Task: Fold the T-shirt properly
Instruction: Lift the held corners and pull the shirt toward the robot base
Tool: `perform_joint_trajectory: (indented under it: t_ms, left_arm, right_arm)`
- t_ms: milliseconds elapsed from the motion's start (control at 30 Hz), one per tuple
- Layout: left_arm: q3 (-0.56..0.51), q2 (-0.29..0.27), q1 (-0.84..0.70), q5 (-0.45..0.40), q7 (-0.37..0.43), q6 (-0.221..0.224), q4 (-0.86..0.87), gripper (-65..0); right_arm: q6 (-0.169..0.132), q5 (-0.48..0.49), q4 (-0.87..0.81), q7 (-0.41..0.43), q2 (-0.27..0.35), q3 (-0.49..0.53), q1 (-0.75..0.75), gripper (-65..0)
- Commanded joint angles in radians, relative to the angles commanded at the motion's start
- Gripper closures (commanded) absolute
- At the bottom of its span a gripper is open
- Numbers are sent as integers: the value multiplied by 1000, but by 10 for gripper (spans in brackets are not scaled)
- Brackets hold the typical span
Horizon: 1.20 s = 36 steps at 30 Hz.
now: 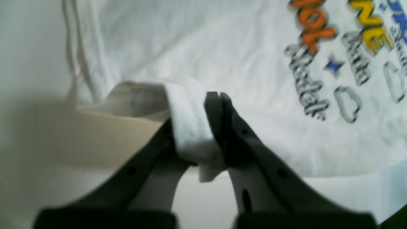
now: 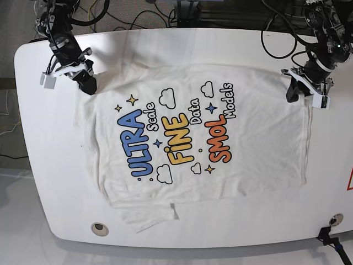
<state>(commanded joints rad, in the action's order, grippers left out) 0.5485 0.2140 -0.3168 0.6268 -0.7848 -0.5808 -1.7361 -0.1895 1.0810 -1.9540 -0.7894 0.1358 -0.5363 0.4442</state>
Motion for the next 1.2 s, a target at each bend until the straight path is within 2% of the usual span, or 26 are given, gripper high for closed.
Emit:
perform_joint_trajectory:
  t_ms: [67,133,333,767,867,1200]
  left_arm:
    - [-2,0,25,-2,0,2,41,0]
    - [-2,0,40,-2,0,2,78,0]
    - [0,5,104,0,2,0,158,0]
    - [3,6,245,0,2,2,160,0]
    - [34,6,287,-2,2,3,166,0]
    - [34,17,402,-2,6,3,353,0]
  right_arm:
    - [0,-2,18,-61,-5,-2,-55,0]
    - [-2,-2,49,-80,-5,-2,-97,0]
    - [-3,-5,152,-81,0,32,-219,0]
    - [-2,-8,359,-81,20,132,-463,0]
    - [-2,-8,430,-80,26,135,-519,0]
    - [-3,-8,580,-77,64,152,-638,0]
